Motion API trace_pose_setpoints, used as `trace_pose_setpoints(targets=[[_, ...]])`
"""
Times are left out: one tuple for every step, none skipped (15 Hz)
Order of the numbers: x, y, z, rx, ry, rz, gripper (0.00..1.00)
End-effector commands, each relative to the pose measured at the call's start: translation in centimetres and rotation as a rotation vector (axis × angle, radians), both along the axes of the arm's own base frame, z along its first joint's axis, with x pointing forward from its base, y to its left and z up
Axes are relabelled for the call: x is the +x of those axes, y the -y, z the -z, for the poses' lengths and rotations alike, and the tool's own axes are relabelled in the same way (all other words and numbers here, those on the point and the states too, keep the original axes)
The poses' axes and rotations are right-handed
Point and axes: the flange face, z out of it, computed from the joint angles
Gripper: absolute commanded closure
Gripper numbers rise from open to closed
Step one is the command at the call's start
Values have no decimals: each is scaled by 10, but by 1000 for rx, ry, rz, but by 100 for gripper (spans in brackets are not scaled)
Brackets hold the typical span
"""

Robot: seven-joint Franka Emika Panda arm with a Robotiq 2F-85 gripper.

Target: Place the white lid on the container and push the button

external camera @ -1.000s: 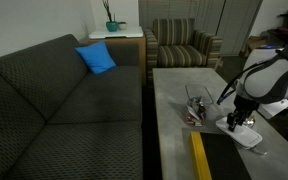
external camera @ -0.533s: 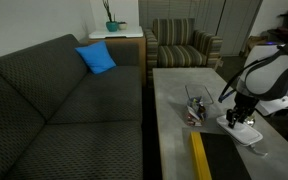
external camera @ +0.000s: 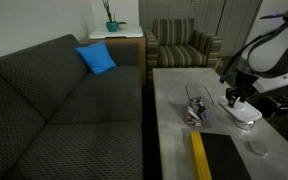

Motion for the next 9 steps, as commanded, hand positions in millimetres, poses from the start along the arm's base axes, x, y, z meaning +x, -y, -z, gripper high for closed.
trace_pose_setpoints(targets=[[-2, -5, -41, -14, 18, 59, 71], [0, -7, -51, -10, 32, 77, 71], [1, -9, -58, -7, 43, 90, 71], [0, -12, -67, 1, 51, 98, 71], [0, -15, -76, 10, 57, 103, 71], [0, -17, -83, 19, 65, 109, 71], [-1, -19, -90, 22, 74, 115, 71], [-2, -21, -97, 28, 79, 114, 71], [-4, -22, -103, 34, 85, 115, 71]])
